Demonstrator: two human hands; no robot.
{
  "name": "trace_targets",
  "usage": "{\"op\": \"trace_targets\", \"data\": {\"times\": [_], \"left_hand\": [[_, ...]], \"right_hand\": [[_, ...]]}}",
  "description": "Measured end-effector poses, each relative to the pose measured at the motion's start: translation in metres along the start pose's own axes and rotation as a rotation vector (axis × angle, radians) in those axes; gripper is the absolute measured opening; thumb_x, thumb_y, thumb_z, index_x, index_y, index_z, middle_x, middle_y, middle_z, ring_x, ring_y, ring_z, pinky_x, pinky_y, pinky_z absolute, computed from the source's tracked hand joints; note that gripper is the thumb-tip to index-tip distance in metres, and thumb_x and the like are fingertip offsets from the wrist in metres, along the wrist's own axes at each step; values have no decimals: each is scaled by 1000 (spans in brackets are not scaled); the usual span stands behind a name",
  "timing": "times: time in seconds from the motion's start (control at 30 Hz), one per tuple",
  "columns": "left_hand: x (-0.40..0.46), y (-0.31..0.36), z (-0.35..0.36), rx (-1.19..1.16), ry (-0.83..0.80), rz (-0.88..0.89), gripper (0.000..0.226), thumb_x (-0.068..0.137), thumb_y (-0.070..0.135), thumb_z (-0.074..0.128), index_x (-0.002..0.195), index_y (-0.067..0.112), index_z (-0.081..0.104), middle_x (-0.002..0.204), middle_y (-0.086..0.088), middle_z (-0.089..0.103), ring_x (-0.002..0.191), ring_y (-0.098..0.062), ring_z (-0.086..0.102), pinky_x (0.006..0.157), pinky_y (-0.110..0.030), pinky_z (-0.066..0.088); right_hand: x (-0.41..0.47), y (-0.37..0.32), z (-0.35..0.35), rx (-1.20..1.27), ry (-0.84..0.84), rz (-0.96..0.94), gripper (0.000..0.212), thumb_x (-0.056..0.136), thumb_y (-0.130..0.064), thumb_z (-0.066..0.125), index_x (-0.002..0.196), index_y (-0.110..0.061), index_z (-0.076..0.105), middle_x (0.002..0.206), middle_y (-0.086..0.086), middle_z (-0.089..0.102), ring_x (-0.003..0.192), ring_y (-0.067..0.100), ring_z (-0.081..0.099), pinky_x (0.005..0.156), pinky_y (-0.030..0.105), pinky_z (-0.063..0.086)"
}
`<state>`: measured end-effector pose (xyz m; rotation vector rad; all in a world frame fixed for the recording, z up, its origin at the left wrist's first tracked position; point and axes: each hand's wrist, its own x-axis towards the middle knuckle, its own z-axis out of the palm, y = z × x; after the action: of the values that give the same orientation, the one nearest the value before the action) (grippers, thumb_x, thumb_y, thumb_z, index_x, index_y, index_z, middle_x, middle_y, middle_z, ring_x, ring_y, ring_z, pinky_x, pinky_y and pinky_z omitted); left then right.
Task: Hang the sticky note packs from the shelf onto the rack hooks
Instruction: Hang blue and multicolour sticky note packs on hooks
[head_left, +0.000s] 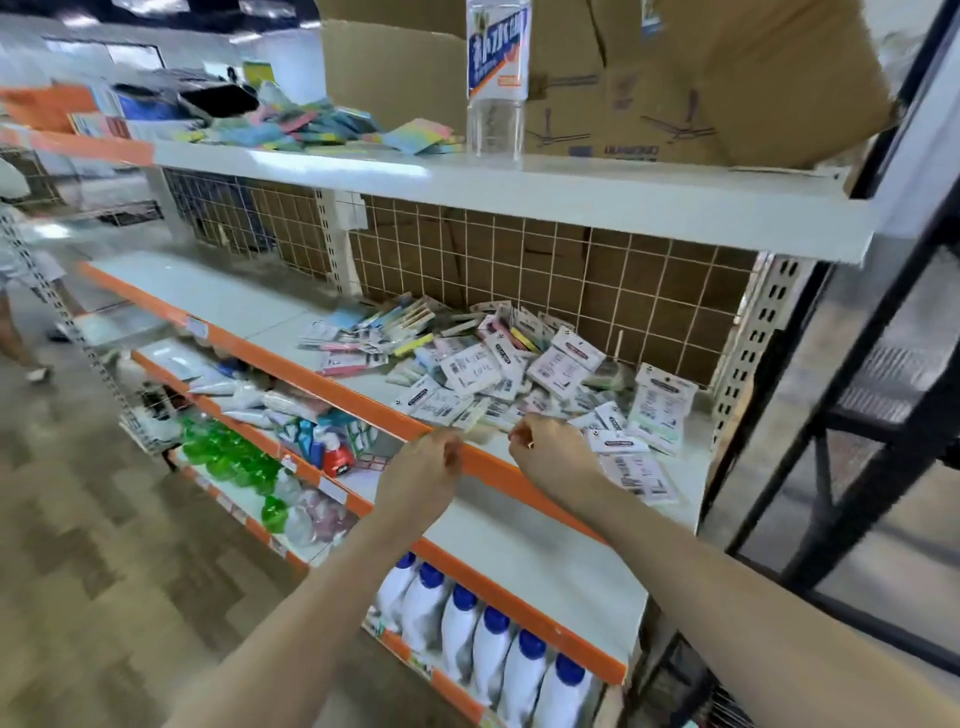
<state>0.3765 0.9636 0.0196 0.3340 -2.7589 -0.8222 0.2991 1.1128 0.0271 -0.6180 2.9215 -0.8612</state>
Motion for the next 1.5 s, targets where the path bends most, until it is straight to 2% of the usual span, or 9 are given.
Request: {"op": "trace_targets", "data": {"times": [0.13,0.3,0.4,0.57,0.9,1.03,1.23,1.37,1.5], "left_hand": [[16,-20,2,-21,5,-25,22,94,6,43,107,7,61,106,-11,66,97,-28,62,83,-45,51],[44,-47,7,6,-21,-71,24,94,8,42,110,9,61,109,-9,66,98,-26,62,84,-44,52],[72,-65,9,20,-30,-97,25,94,9,42,111,12,60,108,-7,65,97,-24,61,82,-42,52],[122,-90,11,64,-49,-128,29,93,11,43,117,15,59,117,-8,63,105,-25,59,82,-35,50],[197,-132,-10,68,30,-182,33,94,13,46,125,16,54,127,-7,57,116,-25,53,93,-38,47],[219,-154,-19,100,55,-178,32,96,14,46,127,13,51,127,-10,57,115,-25,53,89,-37,48],[258,-188,-27,98,64,-165,38,93,9,46,131,14,49,131,-12,52,118,-29,48,91,-40,45],[285,-214,-33,160,73,-86,43,89,3,46,131,12,49,124,-14,53,114,-30,46,89,-36,40],[317,-243,-39,283,36,55,37,96,25,49,131,14,47,127,-10,52,117,-27,45,95,-33,35]], "right_hand": [[25,-11,22,-33,-47,-22,16,92,-23,45,93,-15,60,102,11,66,97,31,60,73,34,45],[66,-21,46,-63,-44,-56,22,92,-28,48,104,-16,62,109,7,65,98,27,59,62,27,38],[99,-25,61,-83,-75,-86,25,92,-25,46,108,-13,62,116,9,63,105,28,58,77,32,41],[154,-36,79,-82,-57,-119,27,95,-23,43,114,-15,60,119,8,57,111,27,54,88,37,47],[237,-81,111,-167,28,-330,30,97,-21,41,124,-16,54,129,2,51,120,21,46,95,34,39],[264,-93,124,-185,23,-342,30,96,-20,43,124,-15,54,131,0,48,123,20,43,96,34,40],[303,-111,145,-253,29,-352,35,94,-17,45,128,-13,51,135,3,45,129,22,35,105,31,30],[326,-130,151,-471,134,-312,37,90,-14,48,126,-14,55,133,7,52,125,30,43,103,40,32],[358,-150,154,-563,149,-240,40,90,-17,50,130,-11,51,137,9,46,131,30,38,105,44,32]]}}
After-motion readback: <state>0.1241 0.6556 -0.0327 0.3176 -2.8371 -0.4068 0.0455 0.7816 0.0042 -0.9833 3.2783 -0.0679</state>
